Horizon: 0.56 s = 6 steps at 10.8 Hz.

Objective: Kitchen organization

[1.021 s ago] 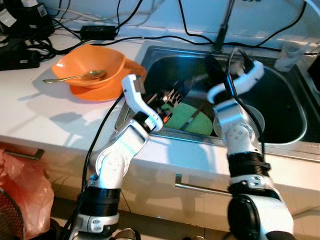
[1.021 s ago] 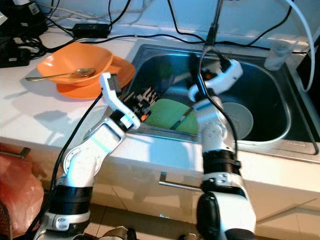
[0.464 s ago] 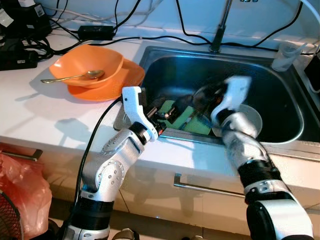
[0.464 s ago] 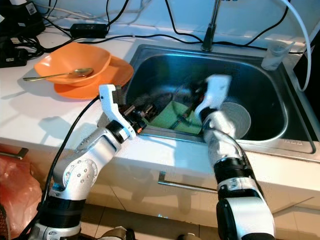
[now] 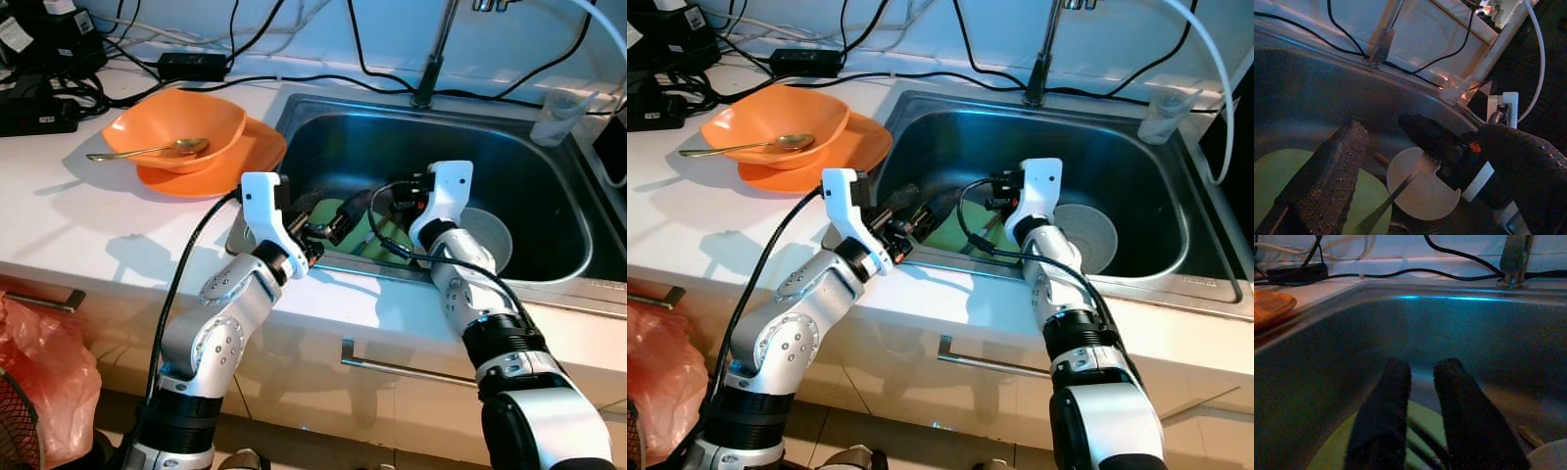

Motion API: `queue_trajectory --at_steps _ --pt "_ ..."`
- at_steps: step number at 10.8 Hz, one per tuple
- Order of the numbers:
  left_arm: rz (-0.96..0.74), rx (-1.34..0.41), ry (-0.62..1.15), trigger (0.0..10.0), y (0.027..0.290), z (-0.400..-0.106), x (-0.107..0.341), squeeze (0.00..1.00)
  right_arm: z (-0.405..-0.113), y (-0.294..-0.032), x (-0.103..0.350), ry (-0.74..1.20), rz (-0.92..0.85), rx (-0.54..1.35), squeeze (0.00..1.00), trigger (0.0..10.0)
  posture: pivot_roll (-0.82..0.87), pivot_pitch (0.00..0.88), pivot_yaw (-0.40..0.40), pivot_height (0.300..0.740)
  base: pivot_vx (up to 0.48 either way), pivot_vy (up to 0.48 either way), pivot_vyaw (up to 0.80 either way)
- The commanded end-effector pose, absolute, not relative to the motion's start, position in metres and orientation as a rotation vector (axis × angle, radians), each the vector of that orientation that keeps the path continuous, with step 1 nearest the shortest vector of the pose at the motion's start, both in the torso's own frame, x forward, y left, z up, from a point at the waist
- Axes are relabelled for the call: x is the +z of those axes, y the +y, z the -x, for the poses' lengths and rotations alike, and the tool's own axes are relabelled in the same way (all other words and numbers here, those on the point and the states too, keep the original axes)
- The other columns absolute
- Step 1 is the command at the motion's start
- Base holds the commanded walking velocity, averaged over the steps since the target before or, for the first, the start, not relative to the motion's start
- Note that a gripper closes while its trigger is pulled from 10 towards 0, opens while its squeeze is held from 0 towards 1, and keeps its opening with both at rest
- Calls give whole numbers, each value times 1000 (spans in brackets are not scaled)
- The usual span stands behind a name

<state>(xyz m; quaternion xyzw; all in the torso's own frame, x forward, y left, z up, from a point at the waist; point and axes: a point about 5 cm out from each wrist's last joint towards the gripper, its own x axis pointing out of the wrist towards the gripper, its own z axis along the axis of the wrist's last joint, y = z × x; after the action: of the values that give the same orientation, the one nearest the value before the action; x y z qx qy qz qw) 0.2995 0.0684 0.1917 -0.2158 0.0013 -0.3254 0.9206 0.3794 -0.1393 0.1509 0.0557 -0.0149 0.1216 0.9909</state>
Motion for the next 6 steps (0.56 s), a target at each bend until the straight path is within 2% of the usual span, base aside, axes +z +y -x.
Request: queue_trajectory --at_steps 1,6 --pt "426 -684 -15 10000 66 -297 194 0 -378 -138 144 -12 -116 252 1000 10000 18 83 -34 740 0 0 0" --pt "395 -634 -45 10000 76 -304 198 0 -379 -131 149 -34 -109 283 1000 10000 51 70 -49 740 0 0 0"
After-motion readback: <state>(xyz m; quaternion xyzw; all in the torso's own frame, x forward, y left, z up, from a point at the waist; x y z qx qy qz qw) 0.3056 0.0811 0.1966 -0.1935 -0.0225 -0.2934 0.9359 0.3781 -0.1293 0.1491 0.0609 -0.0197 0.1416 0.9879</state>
